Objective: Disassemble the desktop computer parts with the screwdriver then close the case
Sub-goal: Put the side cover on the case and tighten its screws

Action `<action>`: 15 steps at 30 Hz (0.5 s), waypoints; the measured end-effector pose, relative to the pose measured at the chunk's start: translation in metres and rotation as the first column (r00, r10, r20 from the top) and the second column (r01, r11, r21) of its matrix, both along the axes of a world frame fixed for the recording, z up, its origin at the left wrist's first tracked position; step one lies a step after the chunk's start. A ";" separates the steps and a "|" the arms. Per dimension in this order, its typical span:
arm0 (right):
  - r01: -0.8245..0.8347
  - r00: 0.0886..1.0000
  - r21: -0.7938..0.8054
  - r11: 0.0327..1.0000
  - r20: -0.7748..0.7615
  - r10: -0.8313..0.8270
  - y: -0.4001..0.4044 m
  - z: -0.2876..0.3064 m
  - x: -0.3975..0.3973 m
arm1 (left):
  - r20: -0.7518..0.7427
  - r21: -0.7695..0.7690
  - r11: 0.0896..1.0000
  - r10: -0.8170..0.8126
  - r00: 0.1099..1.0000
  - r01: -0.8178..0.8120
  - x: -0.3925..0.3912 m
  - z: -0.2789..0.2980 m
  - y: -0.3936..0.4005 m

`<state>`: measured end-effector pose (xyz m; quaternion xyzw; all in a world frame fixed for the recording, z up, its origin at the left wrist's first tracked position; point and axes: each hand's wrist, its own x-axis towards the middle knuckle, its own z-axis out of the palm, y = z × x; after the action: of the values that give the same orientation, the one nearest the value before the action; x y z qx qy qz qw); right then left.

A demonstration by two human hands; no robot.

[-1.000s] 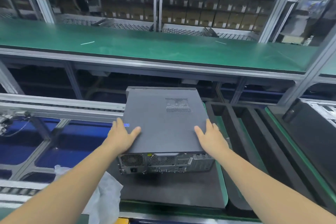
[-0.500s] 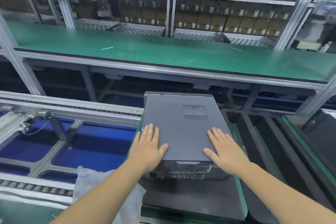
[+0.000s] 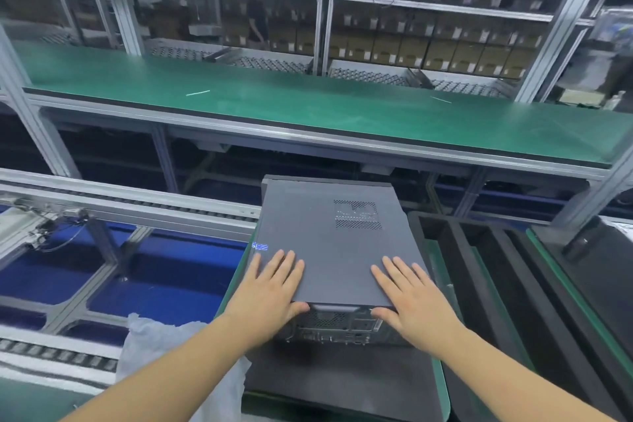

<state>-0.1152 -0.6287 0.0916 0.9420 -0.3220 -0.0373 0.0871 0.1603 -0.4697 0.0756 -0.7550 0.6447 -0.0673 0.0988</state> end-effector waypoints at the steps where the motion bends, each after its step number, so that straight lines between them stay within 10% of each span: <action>1: 0.032 0.999 0.029 0.999 0.010 -0.032 -0.005 0.002 0.002 | -0.005 -0.008 0.999 0.045 0.999 -0.045 0.002 0.001 -0.002; 9: 0.227 0.890 0.525 0.820 0.231 -0.394 -0.026 0.009 -0.007 | -0.567 -0.068 0.901 0.318 0.759 -0.429 0.012 0.006 0.003; 15: 0.232 0.866 0.686 0.689 0.176 -0.467 -0.036 0.020 -0.015 | -0.724 -0.017 0.924 0.252 0.642 -0.382 0.033 0.016 0.006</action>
<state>-0.1297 -0.6644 0.1112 0.8245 -0.4753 0.0001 -0.3072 0.1929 -0.4634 0.0911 -0.8287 0.4812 0.1930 -0.2109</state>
